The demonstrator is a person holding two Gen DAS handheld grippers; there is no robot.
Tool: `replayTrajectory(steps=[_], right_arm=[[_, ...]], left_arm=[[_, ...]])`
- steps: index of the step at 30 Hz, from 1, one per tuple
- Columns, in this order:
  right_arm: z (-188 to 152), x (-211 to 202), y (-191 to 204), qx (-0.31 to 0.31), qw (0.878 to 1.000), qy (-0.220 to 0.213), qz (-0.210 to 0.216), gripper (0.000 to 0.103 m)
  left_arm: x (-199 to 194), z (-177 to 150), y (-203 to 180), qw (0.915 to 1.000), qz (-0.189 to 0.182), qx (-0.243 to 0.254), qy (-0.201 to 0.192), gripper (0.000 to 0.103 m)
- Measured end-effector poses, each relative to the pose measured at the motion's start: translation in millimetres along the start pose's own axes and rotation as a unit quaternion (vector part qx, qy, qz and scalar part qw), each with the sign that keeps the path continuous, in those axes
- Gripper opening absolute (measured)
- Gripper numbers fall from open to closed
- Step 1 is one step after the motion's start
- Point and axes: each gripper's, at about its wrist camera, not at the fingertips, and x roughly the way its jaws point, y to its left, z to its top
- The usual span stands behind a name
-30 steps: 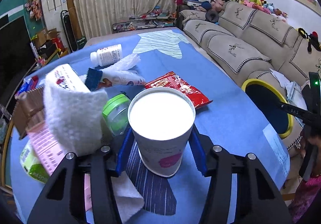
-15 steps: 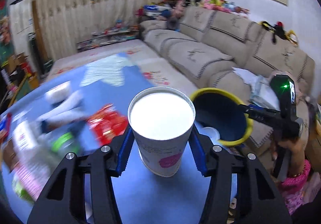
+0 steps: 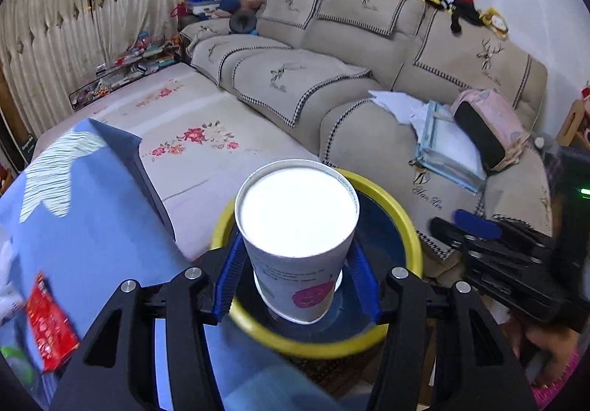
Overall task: Collect trash
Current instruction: 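Drop the cup into the yellow bin by opening the left gripper, then grasp the red snack wrapper with the right gripper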
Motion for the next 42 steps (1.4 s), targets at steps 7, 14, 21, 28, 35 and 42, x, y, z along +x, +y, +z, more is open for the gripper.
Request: replayTrajectory(steps=[7,14,21,28,35,42], right_arm=[[-1.0,0.4,-11.0,0.009,1.0,0.0,-0.008,0.05],[-3.8,-1.0,6.4,-0.006,1.0,0.002,0.005,0.052],[-7.2,1.9,52.6,-0.053,0.998,0.012,0.031,0.054],[-12.4,5.0,132.4,-0.128,0.988,0.03,0.08,0.056],[-22.6,8.6,235.9,-0.213,0.964,0.057,0.152,0.06],[-28.3,22.2,329.1,-0.272,0.935,0.091,0.209,0.074]], left_arm=[[36.3,7.7,-1.2,0.9995,0.01,-0.013,0.027,0.069],[-41.2,-1.8,20.1,0.9982,0.031,-0.021,-0.048,0.08],[-155.1,-45.3,88.7,0.9828,0.117,-0.072,-0.123,0.088],[-246.0,-116.5,179.4,0.947,0.232,-0.165,-0.149,0.091],[-298.1,-189.9,240.3,0.9167,0.29,-0.229,-0.151,0.091],[-314.2,-228.6,268.8,0.9098,0.292,-0.252,-0.153,0.091]])
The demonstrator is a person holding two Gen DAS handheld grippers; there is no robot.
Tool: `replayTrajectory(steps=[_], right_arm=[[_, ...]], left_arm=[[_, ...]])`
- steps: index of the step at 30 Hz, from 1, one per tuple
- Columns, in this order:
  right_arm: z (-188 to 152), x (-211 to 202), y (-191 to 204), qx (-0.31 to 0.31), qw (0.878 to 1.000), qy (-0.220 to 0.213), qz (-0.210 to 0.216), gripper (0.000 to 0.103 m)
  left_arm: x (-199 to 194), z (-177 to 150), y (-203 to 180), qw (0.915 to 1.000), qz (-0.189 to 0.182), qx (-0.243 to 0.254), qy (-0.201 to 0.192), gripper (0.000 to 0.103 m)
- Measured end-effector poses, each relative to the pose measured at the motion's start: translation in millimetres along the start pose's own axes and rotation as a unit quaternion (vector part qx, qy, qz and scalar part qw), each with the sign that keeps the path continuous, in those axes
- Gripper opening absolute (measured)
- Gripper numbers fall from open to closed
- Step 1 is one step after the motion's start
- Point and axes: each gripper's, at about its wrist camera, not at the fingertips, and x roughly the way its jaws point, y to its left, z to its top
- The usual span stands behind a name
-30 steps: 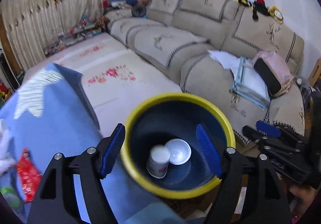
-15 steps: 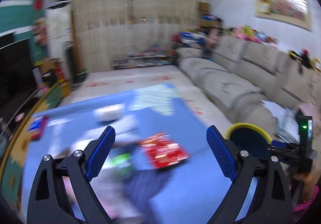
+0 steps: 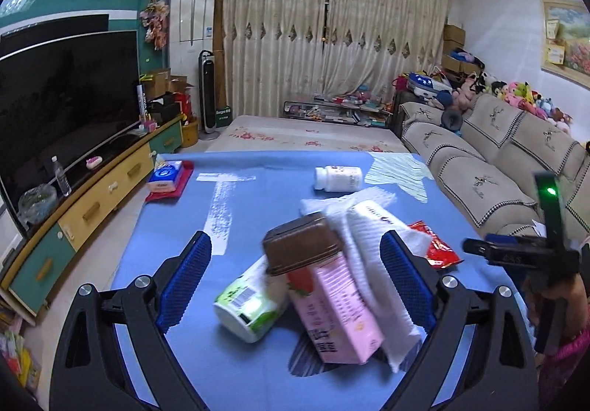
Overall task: Collect trash
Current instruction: 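Grasp the red snack wrapper with the right gripper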
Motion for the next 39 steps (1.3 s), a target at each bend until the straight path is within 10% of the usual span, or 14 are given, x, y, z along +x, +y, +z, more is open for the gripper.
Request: replayTrajectory(steps=[18,39], right_arm=[[12.3,82.4,42.8,-0.057,0.992,0.092,-0.061,0.085],[-7.1,28.3,24.1,-0.022,0.998,0.054,-0.026,0.009]], left_arm=[[8.2,-21.8,37.2,0.9992,0.0,-0.039,0.012,0.091],[3.0,-27.4,22.3,0.9994,-0.002,-0.033,0.008,0.091]])
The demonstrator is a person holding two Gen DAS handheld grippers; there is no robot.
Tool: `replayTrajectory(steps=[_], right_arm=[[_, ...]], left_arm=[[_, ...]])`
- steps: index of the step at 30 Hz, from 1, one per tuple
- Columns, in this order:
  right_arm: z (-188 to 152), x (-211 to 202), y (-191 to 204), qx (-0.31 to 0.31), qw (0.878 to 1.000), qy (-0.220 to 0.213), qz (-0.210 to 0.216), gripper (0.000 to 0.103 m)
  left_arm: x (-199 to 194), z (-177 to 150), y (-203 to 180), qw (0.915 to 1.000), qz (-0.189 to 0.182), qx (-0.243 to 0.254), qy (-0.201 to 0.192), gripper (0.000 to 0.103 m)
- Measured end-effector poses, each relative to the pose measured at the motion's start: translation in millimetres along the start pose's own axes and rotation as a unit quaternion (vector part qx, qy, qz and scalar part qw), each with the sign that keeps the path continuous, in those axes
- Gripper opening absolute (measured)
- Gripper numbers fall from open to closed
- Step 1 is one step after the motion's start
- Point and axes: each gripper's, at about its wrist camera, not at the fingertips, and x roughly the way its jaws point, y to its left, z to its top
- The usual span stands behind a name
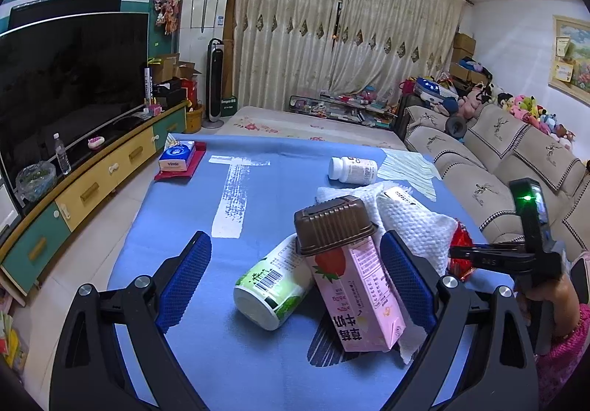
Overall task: Collect trash
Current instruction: 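Grasp the red snack wrapper with the right gripper, then carry the wrapper to the yellow bin and release it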
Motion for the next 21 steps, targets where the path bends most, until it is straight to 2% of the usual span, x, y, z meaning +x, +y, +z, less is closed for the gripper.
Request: replayTrajectory(steps=[8,14,17,21], right_arm=[[-12.6,-39.6,-13.6,0.021,0.999,-0.037,0.033,0.002],[-21.4,-68.9,-22.3,0.023,0.996,-0.067,0.045,0.0],[-25.5,-82.9,-32.5,0.029,0.995,-0.082,0.039,0.0],[-34.5,-101.1,-66.2,0.058,0.993,-0.101,0.006,0.0]], left_arm=[[-3.2,1.2,-15.5,0.9999,-0.003,0.011,0.001,0.091],[-6.6,2.7,-26.0,0.9998,-0.005,0.021,-0.001,0.091],[-8.4,3.7,-32.6,0.9996,-0.006,0.027,-0.001,0.091],[-10.1,4.8,-40.6,0.9994,-0.009,0.034,-0.002,0.091]])
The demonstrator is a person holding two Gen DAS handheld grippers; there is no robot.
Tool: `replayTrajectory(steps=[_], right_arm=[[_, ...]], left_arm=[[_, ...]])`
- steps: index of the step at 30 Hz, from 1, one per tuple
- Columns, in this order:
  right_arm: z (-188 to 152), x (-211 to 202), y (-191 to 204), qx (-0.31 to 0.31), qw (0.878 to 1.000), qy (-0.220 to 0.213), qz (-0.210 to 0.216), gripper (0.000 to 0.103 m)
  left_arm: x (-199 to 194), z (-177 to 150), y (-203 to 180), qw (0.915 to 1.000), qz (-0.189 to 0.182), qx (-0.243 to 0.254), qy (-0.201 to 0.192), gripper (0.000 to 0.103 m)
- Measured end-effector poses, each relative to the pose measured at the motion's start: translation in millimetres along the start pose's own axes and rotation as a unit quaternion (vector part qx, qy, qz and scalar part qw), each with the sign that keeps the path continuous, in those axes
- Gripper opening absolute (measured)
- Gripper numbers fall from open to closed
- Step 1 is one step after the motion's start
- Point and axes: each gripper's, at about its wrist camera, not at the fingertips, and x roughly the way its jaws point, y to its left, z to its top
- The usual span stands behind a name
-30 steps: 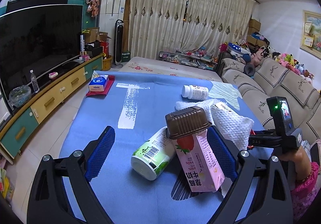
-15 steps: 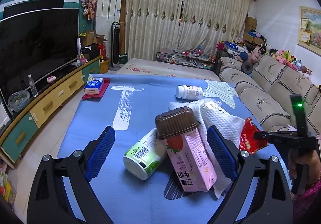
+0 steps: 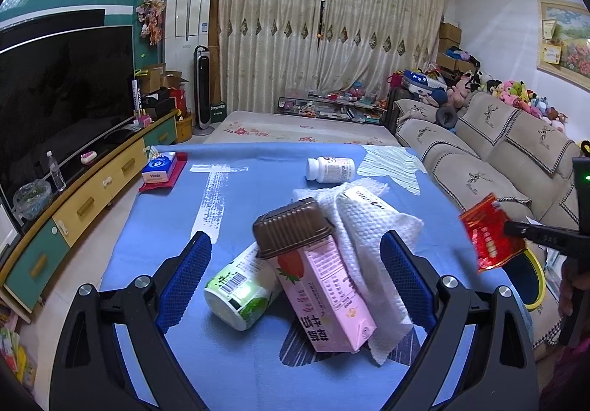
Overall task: Collect trash
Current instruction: 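Carry the wrapper to the yellow bin and release it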
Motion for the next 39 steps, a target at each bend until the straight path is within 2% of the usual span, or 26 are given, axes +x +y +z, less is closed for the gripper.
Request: replayTrajectory(steps=[7,12,17,18,19,21,28,35,39], right_arm=[[-15.5,-11.1,-94.8,0.074,0.991,-0.003,-0.113,0.0],[-33.8,-1.0,-145.6,0.112,0.981,0.019,-0.159,0.001],[-49.1,14.0,-171.4,0.133,0.974,0.039,-0.177,0.002],[-52.2,16.8,-176.6,0.138,0.973,0.042,-0.181,0.008],[-52.9,19.8,-177.6,0.142,0.972,0.042,-0.182,0.02],[-54.5,22.4,-181.1,0.145,0.971,0.039,-0.184,0.03],[-57.4,19.6,-183.7,0.146,0.971,0.03,-0.187,0.03],[-61.1,20.5,-185.7,0.15,0.971,0.031,-0.182,0.03],[-63.5,23.9,-184.5,0.149,0.973,0.035,-0.174,0.03]], left_arm=[[3.1,-0.4,-16.6,0.9998,-0.009,0.016,0.007,0.091],[5.9,1.4,-34.5,0.9994,-0.014,0.031,0.009,0.091],[9.1,2.5,-55.8,0.9984,-0.022,0.049,0.014,0.091],[10.0,2.1,-58.9,0.9982,-0.024,0.053,0.016,0.091],[10.5,1.3,-61.2,0.9979,-0.025,0.056,0.018,0.091],[12.6,0.9,-69.9,0.9972,-0.027,0.066,0.023,0.091],[20.8,-1.9,-88.9,0.9949,-0.03,0.09,0.034,0.091],[33.0,-0.8,-97.3,0.9942,-0.016,0.098,0.041,0.091],[40.9,2.4,-93.5,0.9946,-0.012,0.092,0.046,0.085]])
